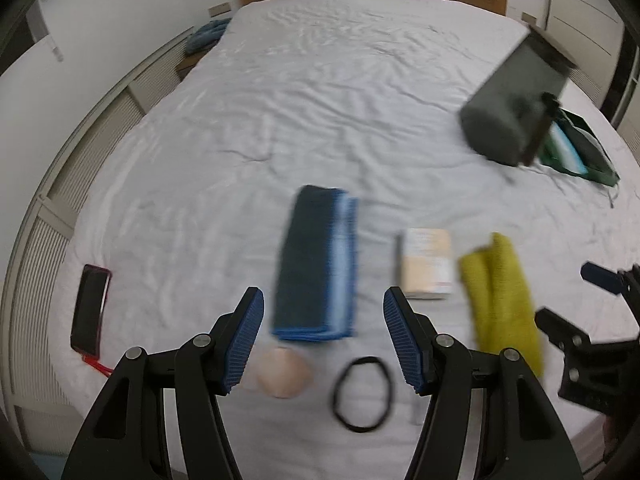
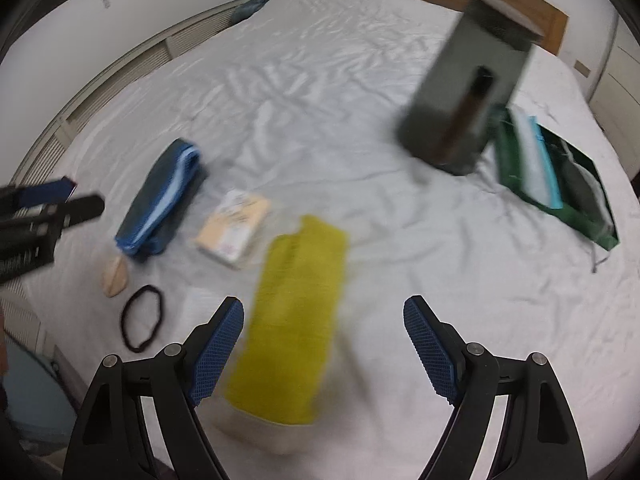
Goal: Organize soft objects
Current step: 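Move both tools back toward the remaining items on the bed, then grasp the beige sponge puff with the left tool while the right tool grasps the white wipe, then carry the sponge puff and white wipe over the green tray with both tools, then lower the sponge puff and white wipe into the tray and open both tools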
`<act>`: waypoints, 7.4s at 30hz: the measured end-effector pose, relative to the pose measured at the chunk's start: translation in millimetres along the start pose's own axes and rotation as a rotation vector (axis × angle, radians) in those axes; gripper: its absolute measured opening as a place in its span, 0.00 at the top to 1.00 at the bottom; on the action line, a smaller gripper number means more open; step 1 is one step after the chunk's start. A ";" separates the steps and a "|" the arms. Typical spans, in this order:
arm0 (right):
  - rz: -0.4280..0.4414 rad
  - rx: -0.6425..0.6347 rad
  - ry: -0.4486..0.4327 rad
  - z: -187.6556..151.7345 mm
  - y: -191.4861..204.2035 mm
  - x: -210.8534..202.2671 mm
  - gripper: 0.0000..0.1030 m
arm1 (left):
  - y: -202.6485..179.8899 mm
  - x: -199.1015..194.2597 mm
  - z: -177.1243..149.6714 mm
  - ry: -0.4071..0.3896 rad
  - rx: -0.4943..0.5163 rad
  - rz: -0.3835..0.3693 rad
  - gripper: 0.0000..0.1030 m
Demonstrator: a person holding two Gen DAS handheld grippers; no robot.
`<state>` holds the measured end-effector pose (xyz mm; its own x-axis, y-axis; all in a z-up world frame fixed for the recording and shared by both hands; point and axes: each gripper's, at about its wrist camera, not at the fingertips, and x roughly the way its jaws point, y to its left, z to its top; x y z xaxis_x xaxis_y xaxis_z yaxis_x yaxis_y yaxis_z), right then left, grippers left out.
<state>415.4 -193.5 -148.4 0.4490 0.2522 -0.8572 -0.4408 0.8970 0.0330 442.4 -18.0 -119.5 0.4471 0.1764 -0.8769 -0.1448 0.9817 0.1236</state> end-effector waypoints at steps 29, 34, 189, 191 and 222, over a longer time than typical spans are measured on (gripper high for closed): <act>0.053 0.023 0.131 -25.5 86.7 100.1 0.26 | 55.8 68.9 -68.9 0.154 0.006 -0.086 0.45; 0.053 0.028 0.135 -30.5 87.7 111.0 0.28 | 51.6 80.0 -73.0 0.170 0.025 -0.107 0.45; -0.274 0.174 -0.034 152.4 -481.9 96.2 0.86 | -495.7 116.9 256.3 -0.118 0.147 -0.159 0.90; -0.275 0.174 -0.026 152.4 -483.6 101.6 0.86 | -496.2 121.3 256.7 -0.106 0.140 -0.162 0.90; -0.250 0.206 0.003 155.7 -496.4 128.7 0.40 | -497.2 169.5 269.9 0.032 0.115 -0.175 0.56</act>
<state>813.1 -549.8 -195.1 0.5209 0.0140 -0.8535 -0.1503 0.9857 -0.0756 828.4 -456.8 -204.2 0.4285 0.0020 -0.9035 0.0352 0.9992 0.0189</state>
